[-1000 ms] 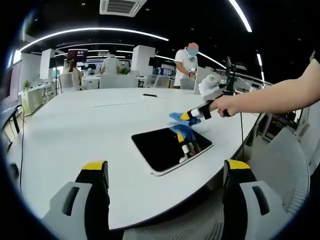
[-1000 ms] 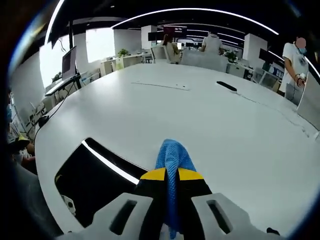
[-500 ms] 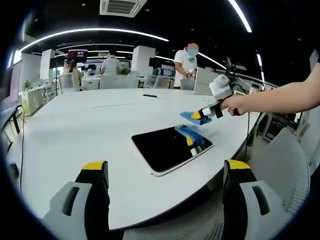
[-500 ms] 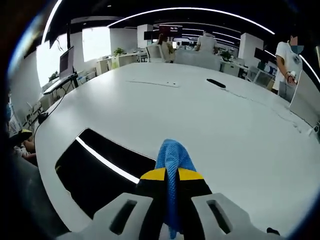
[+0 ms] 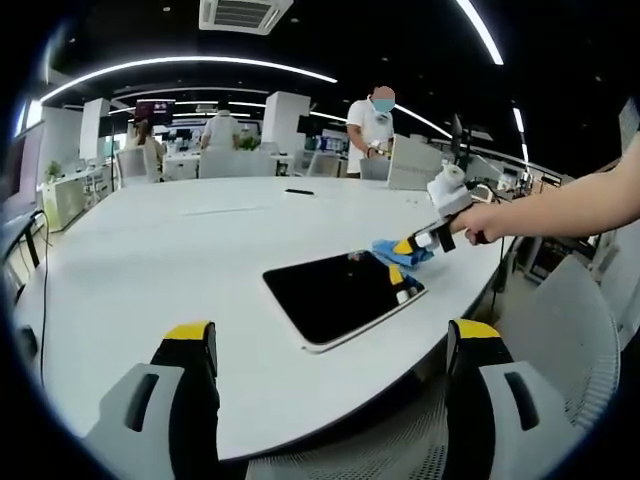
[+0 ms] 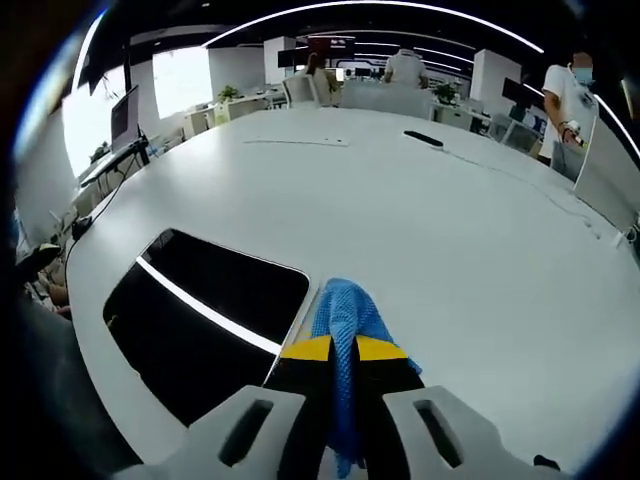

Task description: Wipe the mirror surface with the cleaning cloth until all visible marks leave the cleaned area.

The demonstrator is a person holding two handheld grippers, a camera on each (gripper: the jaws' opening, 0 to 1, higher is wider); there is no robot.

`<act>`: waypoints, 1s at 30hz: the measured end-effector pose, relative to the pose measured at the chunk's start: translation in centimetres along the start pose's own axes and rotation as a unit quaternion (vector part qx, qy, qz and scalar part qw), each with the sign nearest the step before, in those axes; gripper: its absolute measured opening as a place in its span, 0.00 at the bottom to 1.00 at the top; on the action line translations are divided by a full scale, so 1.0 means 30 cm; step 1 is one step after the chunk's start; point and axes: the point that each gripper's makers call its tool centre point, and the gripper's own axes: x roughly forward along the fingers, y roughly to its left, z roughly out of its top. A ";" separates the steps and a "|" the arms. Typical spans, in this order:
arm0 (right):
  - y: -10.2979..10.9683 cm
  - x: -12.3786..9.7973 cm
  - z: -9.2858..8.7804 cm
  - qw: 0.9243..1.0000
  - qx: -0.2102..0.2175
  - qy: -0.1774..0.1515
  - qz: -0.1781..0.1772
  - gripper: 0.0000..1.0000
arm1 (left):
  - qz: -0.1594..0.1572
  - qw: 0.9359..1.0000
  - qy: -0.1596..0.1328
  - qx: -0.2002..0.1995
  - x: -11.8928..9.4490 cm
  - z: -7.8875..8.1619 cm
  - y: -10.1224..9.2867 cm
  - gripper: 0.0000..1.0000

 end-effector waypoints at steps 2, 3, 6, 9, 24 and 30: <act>0.008 -0.001 -0.013 1.000 0.008 0.005 0.001 0.02 | 0.000 1.000 0.000 0.000 0.000 0.000 0.000 0.94; 0.011 -0.001 -0.015 1.000 0.010 0.006 0.001 0.02 | 0.000 1.000 0.000 0.000 0.000 0.000 0.000 0.94; 0.020 -0.006 -0.022 1.000 0.009 0.008 -0.001 0.02 | 0.000 1.000 0.000 0.000 0.000 -0.001 0.000 0.94; 0.005 0.006 -0.018 1.000 0.013 0.010 -0.002 0.03 | -0.001 1.000 0.001 0.000 0.000 -0.001 -0.001 0.94; -0.021 0.034 -0.006 0.999 0.047 0.002 0.005 0.04 | -0.002 1.000 -0.002 -0.001 0.000 0.001 -0.001 0.94; -0.039 0.048 0.009 0.997 0.071 -0.002 0.011 0.14 | -0.002 1.000 -0.003 -0.001 -0.001 0.002 0.000 0.94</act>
